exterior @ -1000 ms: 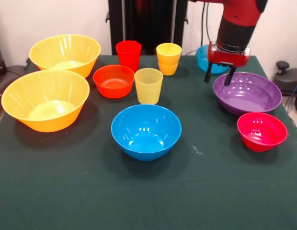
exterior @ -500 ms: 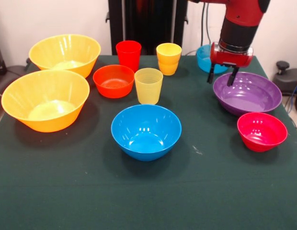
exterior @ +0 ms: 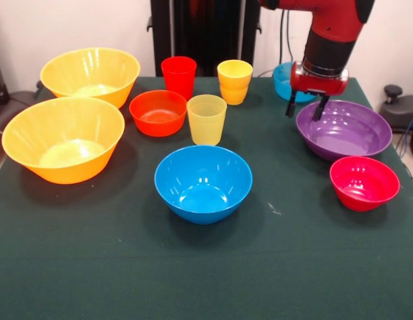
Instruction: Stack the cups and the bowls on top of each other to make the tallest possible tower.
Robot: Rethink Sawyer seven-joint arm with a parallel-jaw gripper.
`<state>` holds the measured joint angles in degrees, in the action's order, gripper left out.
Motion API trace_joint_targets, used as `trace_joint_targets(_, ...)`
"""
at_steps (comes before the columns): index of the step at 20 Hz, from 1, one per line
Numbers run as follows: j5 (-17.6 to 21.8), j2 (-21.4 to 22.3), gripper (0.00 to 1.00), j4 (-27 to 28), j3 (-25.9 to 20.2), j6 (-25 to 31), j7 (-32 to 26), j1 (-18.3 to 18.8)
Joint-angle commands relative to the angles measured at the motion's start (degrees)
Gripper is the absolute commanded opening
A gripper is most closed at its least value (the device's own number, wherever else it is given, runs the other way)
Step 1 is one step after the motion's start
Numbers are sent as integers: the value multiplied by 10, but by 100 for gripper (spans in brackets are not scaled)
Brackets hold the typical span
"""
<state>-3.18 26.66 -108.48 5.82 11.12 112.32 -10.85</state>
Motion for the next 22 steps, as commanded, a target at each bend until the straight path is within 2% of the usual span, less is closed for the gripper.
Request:
trace_joint_targets(1, -13, -37, 100, 20, -40, -37, 94, -10)
trace_joint_targets(9, -17, -47, 100, 21, -39, -52, 101, -16)
trace_joint_targets(22, -17, -38, 100, 30, -27, -13, 87, -25)
